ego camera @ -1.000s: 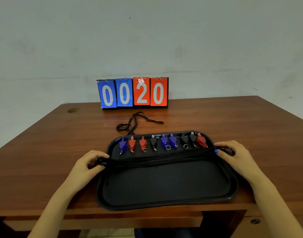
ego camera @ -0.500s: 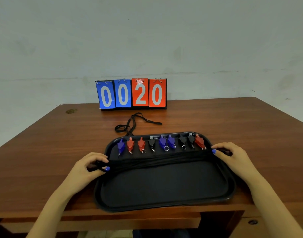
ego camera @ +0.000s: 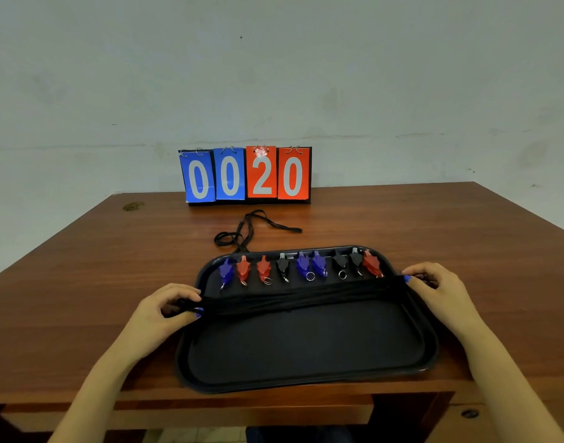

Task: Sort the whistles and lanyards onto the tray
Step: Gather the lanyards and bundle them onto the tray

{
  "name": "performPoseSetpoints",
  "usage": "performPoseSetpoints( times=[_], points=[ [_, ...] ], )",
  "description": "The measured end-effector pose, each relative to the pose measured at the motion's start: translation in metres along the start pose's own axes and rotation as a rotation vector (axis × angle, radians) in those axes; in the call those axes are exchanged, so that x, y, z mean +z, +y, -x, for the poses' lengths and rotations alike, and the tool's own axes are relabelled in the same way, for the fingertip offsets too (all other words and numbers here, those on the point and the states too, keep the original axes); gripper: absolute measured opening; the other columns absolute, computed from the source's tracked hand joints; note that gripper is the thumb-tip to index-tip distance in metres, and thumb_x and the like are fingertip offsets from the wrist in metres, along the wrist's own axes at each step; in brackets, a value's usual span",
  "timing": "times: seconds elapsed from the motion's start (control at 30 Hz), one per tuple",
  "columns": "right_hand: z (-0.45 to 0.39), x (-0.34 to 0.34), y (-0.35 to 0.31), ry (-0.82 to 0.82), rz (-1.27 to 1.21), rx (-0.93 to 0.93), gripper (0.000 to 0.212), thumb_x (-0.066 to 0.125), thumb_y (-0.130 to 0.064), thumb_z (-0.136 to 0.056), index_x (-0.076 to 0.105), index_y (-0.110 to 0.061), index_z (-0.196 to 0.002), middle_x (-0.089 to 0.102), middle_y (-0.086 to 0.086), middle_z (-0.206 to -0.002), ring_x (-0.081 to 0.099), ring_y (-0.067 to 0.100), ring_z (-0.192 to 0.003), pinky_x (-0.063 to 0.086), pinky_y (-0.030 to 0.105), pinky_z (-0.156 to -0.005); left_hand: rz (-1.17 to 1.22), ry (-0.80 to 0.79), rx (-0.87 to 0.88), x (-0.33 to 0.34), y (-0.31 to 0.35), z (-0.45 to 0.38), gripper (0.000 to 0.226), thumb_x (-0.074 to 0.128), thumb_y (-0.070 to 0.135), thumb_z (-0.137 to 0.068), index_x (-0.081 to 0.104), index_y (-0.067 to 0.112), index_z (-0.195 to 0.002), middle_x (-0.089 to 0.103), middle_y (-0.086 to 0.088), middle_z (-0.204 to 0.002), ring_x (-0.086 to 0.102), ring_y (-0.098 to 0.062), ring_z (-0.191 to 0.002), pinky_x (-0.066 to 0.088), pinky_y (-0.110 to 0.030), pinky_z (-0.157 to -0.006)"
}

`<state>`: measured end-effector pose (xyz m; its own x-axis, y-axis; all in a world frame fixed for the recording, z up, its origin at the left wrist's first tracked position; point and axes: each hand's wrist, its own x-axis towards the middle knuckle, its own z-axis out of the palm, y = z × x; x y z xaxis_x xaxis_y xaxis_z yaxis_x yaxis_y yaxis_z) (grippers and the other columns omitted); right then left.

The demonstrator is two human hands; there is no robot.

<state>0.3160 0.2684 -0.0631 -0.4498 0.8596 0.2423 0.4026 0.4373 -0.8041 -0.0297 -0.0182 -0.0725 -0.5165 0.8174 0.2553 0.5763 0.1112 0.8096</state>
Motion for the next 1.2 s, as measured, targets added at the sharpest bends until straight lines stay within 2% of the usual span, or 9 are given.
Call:
performPoseSetpoints(
  times=[0.1, 0.2, 0.4, 0.6, 0.8, 0.9, 1.03, 1.13, 1.2],
  points=[
    [-0.001, 0.001, 0.001, -0.024, -0.010, 0.015, 0.017, 0.057, -0.007, -0.088, 0.063, -0.022, -0.092, 0.060, -0.003, -0.101, 0.054, 0.009, -0.091, 0.040, 0.028, -0.083, 0.018, 0.006, -0.017, -0.001, 0.001, 0.001, 0.039, 0.070, -0.003, -0.074, 0.067, 0.034, -0.084, 0.063, 0.025, -0.105, 0.060, 0.002, -0.093, 0.045, -0.020, -0.073],
    [0.002, 0.000, -0.002, -0.054, -0.022, -0.018, 0.026, 0.056, -0.006, -0.088, 0.063, -0.030, -0.096, 0.060, -0.005, -0.106, 0.052, 0.012, -0.102, 0.039, 0.029, -0.089, 0.032, 0.008, -0.034, -0.001, 0.003, 0.001, 0.040, 0.069, -0.003, -0.075, 0.066, 0.036, -0.086, 0.063, 0.025, -0.104, 0.060, 0.001, -0.091, 0.046, -0.019, -0.072],
    [0.006, -0.002, -0.005, -0.179, 0.128, -0.049, 0.026, 0.068, -0.030, -0.081, 0.063, -0.049, -0.097, 0.058, -0.020, -0.108, 0.052, 0.011, -0.109, 0.039, 0.042, -0.100, 0.035, 0.023, -0.048, -0.001, 0.007, 0.002, 0.045, 0.069, -0.001, -0.075, 0.062, 0.041, -0.091, 0.064, 0.022, -0.095, 0.059, 0.001, -0.082, 0.043, -0.005, -0.067],
    [0.006, -0.002, -0.007, -0.189, 0.143, -0.020, 0.030, 0.065, -0.023, -0.084, 0.059, -0.049, -0.096, 0.057, -0.022, -0.103, 0.052, 0.013, -0.109, 0.042, 0.036, -0.096, 0.047, 0.016, -0.055, -0.002, 0.007, 0.002, 0.041, 0.071, 0.001, -0.075, 0.065, 0.040, -0.087, 0.066, 0.016, -0.094, 0.059, -0.002, -0.085, 0.043, -0.005, -0.069],
    [0.005, -0.001, -0.011, -0.187, 0.100, 0.002, 0.032, 0.062, -0.012, -0.087, 0.060, -0.044, -0.093, 0.060, -0.008, -0.106, 0.052, 0.013, -0.106, 0.038, 0.029, -0.090, 0.055, 0.008, -0.056, -0.004, 0.004, 0.001, 0.027, 0.071, 0.007, -0.076, 0.068, 0.031, -0.088, 0.065, 0.003, -0.098, 0.058, -0.001, -0.086, 0.043, -0.007, -0.070],
    [0.005, -0.001, -0.011, -0.177, 0.092, 0.011, 0.035, 0.056, -0.008, -0.090, 0.061, -0.043, -0.092, 0.059, -0.017, -0.102, 0.052, 0.014, -0.109, 0.039, 0.030, -0.092, 0.043, 0.011, -0.046, -0.004, 0.001, 0.001, 0.024, 0.070, 0.009, -0.078, 0.065, 0.027, -0.093, 0.064, 0.006, -0.100, 0.058, -0.003, -0.087, 0.044, -0.008, -0.071],
    [0.010, -0.002, -0.021, -0.204, 0.137, 0.039, 0.054, 0.050, -0.008, -0.093, 0.062, -0.060, -0.085, 0.058, -0.013, -0.109, 0.049, 0.015, -0.113, 0.038, 0.035, -0.098, 0.025, 0.006, -0.028, -0.002, 0.000, 0.001, 0.023, 0.067, 0.009, -0.081, 0.063, 0.028, -0.093, 0.061, 0.010, -0.102, 0.058, -0.004, -0.094, 0.043, -0.010, -0.072],
    [0.007, -0.002, -0.031, -0.178, 0.349, -0.030, 0.034, 0.050, -0.018, -0.093, 0.057, -0.051, -0.098, 0.056, 0.002, -0.128, 0.045, 0.023, -0.125, 0.035, 0.046, -0.104, 0.069, -0.012, -0.023, -0.002, -0.002, 0.000, 0.023, 0.062, 0.008, -0.084, 0.064, 0.028, -0.094, 0.059, 0.011, -0.103, 0.056, -0.005, -0.097, 0.041, -0.013, -0.075],
    [0.001, 0.001, -0.051, -0.113, 0.459, -0.089, 0.021, 0.048, -0.037, -0.090, 0.061, -0.040, -0.107, 0.057, 0.006, -0.130, 0.045, 0.026, -0.127, 0.033, 0.054, -0.104, 0.167, -0.024, -0.028, -0.004, 0.000, 0.001, 0.020, 0.057, 0.014, -0.084, 0.066, 0.031, -0.092, 0.059, 0.013, -0.101, 0.055, -0.004, -0.095, 0.042, -0.011, -0.076]
  ],
)
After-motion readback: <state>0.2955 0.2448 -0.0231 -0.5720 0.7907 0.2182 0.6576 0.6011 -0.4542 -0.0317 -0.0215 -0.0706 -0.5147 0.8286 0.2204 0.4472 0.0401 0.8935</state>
